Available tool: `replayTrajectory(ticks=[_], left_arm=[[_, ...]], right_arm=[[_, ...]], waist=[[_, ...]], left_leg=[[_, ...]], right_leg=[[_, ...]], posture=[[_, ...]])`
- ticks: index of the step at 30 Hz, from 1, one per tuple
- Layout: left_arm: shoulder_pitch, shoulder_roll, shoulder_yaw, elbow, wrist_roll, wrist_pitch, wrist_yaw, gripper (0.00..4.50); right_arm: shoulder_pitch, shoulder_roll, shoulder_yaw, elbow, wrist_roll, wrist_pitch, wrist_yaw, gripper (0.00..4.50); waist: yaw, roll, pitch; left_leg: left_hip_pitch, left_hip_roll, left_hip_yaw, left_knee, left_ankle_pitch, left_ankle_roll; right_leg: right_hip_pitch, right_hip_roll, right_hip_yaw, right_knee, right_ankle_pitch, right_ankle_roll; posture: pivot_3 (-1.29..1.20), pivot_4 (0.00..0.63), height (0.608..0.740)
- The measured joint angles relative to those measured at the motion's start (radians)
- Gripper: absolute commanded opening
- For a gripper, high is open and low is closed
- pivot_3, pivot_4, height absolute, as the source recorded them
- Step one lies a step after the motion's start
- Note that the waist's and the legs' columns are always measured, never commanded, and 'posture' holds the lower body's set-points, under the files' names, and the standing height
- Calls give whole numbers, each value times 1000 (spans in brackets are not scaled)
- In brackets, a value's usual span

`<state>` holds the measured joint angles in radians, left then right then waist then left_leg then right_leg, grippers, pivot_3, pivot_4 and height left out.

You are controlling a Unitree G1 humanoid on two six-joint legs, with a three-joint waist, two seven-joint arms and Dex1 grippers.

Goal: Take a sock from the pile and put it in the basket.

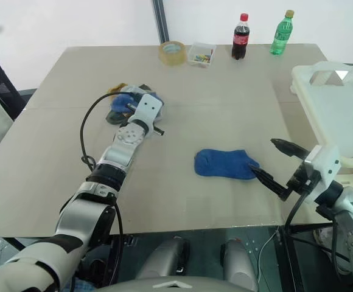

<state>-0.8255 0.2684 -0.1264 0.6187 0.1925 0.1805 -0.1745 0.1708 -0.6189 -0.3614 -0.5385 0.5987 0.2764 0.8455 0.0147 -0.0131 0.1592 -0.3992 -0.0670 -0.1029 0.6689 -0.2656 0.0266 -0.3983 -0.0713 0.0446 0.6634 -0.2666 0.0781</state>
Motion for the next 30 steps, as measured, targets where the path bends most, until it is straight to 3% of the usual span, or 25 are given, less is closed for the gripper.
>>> replayTrajectory(ticks=[8,14,19,20,21,23,26,30], left_arm=[[17,-182,-71,-176,-53,292,-157,39],[-46,-389,-65,-55,-119,364,-152,39],[-111,-407,-31,80,-173,320,-58,39],[-124,-408,-19,101,-187,318,-37,616],[-127,-408,-11,105,-205,323,-35,820],[-128,-408,-1,99,-240,340,-41,1720],[-128,-407,0,61,-283,388,-71,2696],[-103,-397,1,-85,-364,500,-180,2696]], right_arm=[[-19,0,24,29,-12,-15,-1,4500],[-56,3,51,56,-38,-22,-7,4500],[-43,36,74,61,-62,-41,-33,4500],[-39,43,81,61,-67,-42,-39,4500],[-36,48,82,61,-69,-42,-45,4500],[-30,48,81,60,-72,-42,-55,4500],[-27,48,82,83,-112,-60,-76,4500],[-51,51,107,150,-176,-43,-136,4500]], waist=[[-1,0,0],[0,0,0],[-7,0,-1],[-7,1,-1],[-7,2,-1],[-8,2,-1],[-7,2,-1],[-6,2,-1]], left_leg=[[0,0,0,1,0,0],[0,0,0,1,0,0],[3,1,1,1,0,0],[4,1,2,1,0,0],[4,1,2,1,0,0],[4,1,2,2,0,0],[4,0,2,2,0,0],[3,0,2,1,0,0]], right_leg=[[1,0,0,0,0,0],[1,1,0,1,0,0],[2,1,1,2,0,0],[2,1,2,2,0,0],[2,1,2,3,0,0],[2,1,2,3,0,0],[2,1,2,3,0,0],[1,1,2,3,0,0]], posture=[[0,150,740],[0,150,740],[0,150,740],[0,150,740],[0,150,740],[0,150,740],[0,150,740],[0,150,740]])
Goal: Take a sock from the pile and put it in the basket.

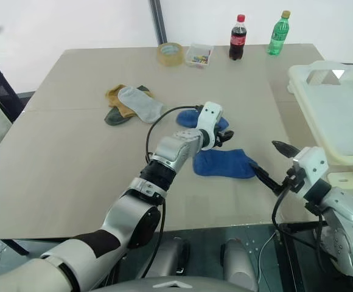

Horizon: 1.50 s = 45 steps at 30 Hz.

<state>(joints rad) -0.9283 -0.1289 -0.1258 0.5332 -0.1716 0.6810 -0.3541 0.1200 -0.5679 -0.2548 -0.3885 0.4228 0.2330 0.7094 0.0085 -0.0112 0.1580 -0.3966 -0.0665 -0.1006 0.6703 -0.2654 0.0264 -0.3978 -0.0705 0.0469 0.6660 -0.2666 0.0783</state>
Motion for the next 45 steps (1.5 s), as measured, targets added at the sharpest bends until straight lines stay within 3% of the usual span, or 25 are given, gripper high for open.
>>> replayTrajectory(ticks=[5,10,14,22,26,29,36,37,45], left_arm=[[40,78,29,-202,-108,119,-118,2696],[40,234,38,-233,-73,37,-152,2696],[34,353,-2,-83,38,-192,-194,2696],[-60,398,23,332,81,-443,-241,2696],[-91,401,51,435,84,-503,-247,2696],[-90,396,52,457,91,-520,-253,2744],[-69,395,78,449,92,-520,-253,2744],[-62,392,80,438,92,-519,-253,2744],[-12,387,81,341,91,-475,-262,2744]], right_arm=[[-83,18,35,38,-8,52,-45,4500],[-225,27,89,161,-59,173,-119,4500],[-423,118,105,266,-39,373,-225,4500],[-679,277,127,500,-17,545,-330,4500],[-803,385,27,631,50,630,-401,4500],[-842,429,-36,687,95,657,-437,3626],[-846,447,6,690,118,750,-420,248],[-846,451,14,675,120,761,-414,14],[-852,465,25,682,120,753,-410,14]], waist=[[-13,1,0],[-25,1,0],[-19,2,-1],[-22,2,-1],[-45,1,-1],[-56,1,-1],[-80,2,-1],[-80,2,-2],[-80,2,-2]], left_leg=[[0,0,0,0,0,0],[1,0,1,0,1,-1],[0,0,1,-1,1,-2],[-14,-1,1,1,1,-2],[-19,-1,3,5,2,-2],[-18,-1,4,5,2,-2],[-18,-1,5,5,2,-2],[-18,0,5,5,2,-2],[-18,0,6,6,2,-2]], right_leg=[[-1,0,1,0,0,0],[-1,1,2,1,0,0],[-2,0,2,2,0,0],[-18,-1,1,7,0,-1],[-24,-2,0,12,0,-1],[-24,-1,0,14,0,-1],[-25,-1,2,15,0,-1],[-25,-1,2,15,0,-1],[-26,-1,3,16,0,-1]], posture=[[0,150,740],[0,150,740],[0,150,740],[0,150,740],[0,150,740],[0,150,740],[0,150,740],[0,150,740],[0,150,740]])
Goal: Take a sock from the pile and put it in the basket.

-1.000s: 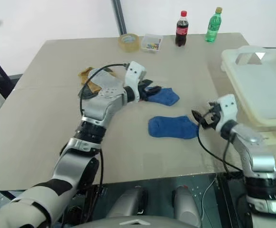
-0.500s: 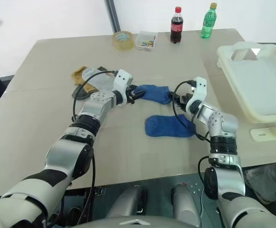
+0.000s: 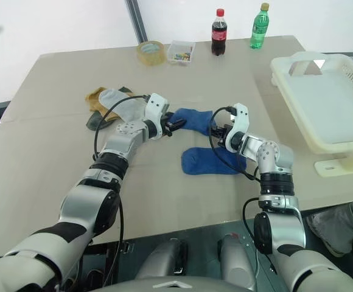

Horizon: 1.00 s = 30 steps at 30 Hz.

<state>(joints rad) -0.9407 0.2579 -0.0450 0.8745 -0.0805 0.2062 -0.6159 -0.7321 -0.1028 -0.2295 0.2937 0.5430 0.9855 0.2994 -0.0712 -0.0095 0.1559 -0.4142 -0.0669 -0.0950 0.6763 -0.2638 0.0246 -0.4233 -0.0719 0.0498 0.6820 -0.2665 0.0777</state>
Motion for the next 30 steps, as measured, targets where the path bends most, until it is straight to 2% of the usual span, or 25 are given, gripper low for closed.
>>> replayTrajectory(ticks=[5,13,15,16,17,20,21,22,25,30], left_arm=[[9,12,39,-18,-12,23,20,2744],[-86,15,140,84,-70,178,100,2744],[-93,16,143,91,-69,197,96,2186],[-93,17,143,91,-68,199,96,2077],[-92,20,132,88,-64,207,76,1580],[-79,22,122,64,-62,231,41,787],[-70,22,119,49,-62,241,31,266],[-69,21,118,47,-63,244,29,62],[-49,21,115,3,-63,261,17,62],[85,18,116,-232,-119,342,-26,62]], right_arm=[[1,-15,20,-3,-7,-2,4,14],[7,-20,38,-3,-25,-28,8,14],[8,-18,38,-3,-26,-31,8,0],[9,-18,38,-3,-26,-31,8,0],[10,-18,38,-4,-26,-33,8,0],[12,-19,38,-6,-29,-33,7,0],[17,-21,39,-13,-29,-33,7,0],[19,-21,39,-14,-29,-33,8,0],[31,-26,45,-33,-29,-32,7,0],[97,-70,81,-173,-30,1,7,0]], waist=[[1,0,0],[2,0,0],[2,0,0],[2,0,0],[2,0,0],[3,0,-1],[4,0,-1],[5,0,-1],[5,0,-1],[3,0,-1]], left_leg=[[0,0,0,0,0,0],[0,0,0,2,0,0],[0,0,0,2,0,0],[0,0,0,2,0,0],[0,0,0,2,0,0],[0,-1,0,2,0,0],[0,-1,0,2,0,0],[0,-1,0,2,0,0],[0,-1,0,2,0,0],[-2,0,0,2,0,0]], right_leg=[[0,0,0,0,0,0],[0,0,0,1,0,0],[0,0,0,2,0,0],[0,0,0,2,0,0],[0,0,0,2,0,0],[0,0,0,2,0,0],[0,0,0,2,0,0],[0,0,0,2,0,0],[0,0,0,2,0,0],[-3,-1,1,2,0,0]], posture=[[0,150,740],[0,150,740],[0,150,740],[0,150,740],[0,150,740],[0,150,740],[0,150,740],[0,150,740],[0,150,740],[0,150,740]])
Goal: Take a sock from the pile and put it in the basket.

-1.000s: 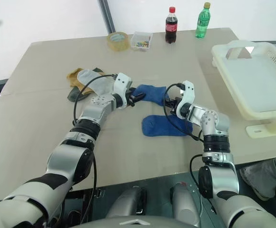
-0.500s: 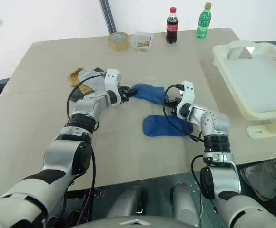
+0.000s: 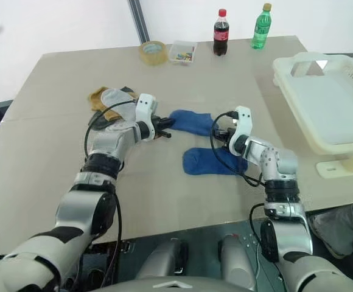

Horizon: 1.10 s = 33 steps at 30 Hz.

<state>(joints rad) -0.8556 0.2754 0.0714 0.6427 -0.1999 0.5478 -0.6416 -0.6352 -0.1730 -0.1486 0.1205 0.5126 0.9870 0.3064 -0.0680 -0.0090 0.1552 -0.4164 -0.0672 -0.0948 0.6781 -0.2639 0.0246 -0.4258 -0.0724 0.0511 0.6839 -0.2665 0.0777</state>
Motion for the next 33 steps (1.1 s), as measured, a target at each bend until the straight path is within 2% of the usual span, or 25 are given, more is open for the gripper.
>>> replayTrajectory(ticks=[4,9,10,12,15,18,23,28,33], left_arm=[[195,-29,59,-537,-237,305,2,62],[235,-40,93,-730,-342,430,38,62],[316,-68,123,-906,-433,514,77,62],[458,-57,118,-1067,-498,652,131,62],[560,-52,73,-1150,-510,712,194,62],[606,-45,9,-1189,-497,708,242,62],[652,-48,-125,-1198,-385,545,293,62],[675,-85,-161,-1195,-328,409,319,62],[667,-102,-187,-1110,-310,367,320,62]], right_arm=[[84,-45,-41,-334,119,193,-18,0],[112,-70,-90,-464,184,286,-30,0],[175,-115,-158,-588,260,391,-31,0],[237,-162,-311,-745,354,555,-31,0],[307,-161,-373,-800,412,617,-58,0],[370,-161,-381,-821,452,621,-91,0],[387,-170,-390,-830,490,621,-141,0],[378,-208,-408,-826,507,621,-155,0],[377,-215,-415,-812,510,621,-165,0]], waist=[[-1,0,0],[5,0,0],[12,1,-1],[21,2,-1],[33,2,-1],[42,2,-1],[52,2,-1],[58,2,-1],[57,2,-1]], left_leg=[[-5,1,0,0,0,0],[-2,1,1,3,0,0],[1,1,2,3,-1,2],[7,2,3,3,-3,6],[17,2,3,0,-4,6],[19,1,4,-1,-4,6],[20,2,5,-5,-4,6],[19,1,5,-8,-4,6],[19,1,5,-8,-4,6]], right_leg=[[-6,-4,2,8,0,0],[-5,-1,1,6,0,0],[0,0,2,5,0,0],[6,1,2,4,0,0],[16,1,2,1,0,0],[19,1,2,-1,0,0],[19,1,2,-5,0,0],[19,0,2,-7,0,0],[19,0,2,-8,0,0]], posture=[[0,150,740],[0,150,740],[0,150,740],[0,150,740],[0,150,740],[0,150,740],[0,150,740],[0,150,740],[0,150,740]])
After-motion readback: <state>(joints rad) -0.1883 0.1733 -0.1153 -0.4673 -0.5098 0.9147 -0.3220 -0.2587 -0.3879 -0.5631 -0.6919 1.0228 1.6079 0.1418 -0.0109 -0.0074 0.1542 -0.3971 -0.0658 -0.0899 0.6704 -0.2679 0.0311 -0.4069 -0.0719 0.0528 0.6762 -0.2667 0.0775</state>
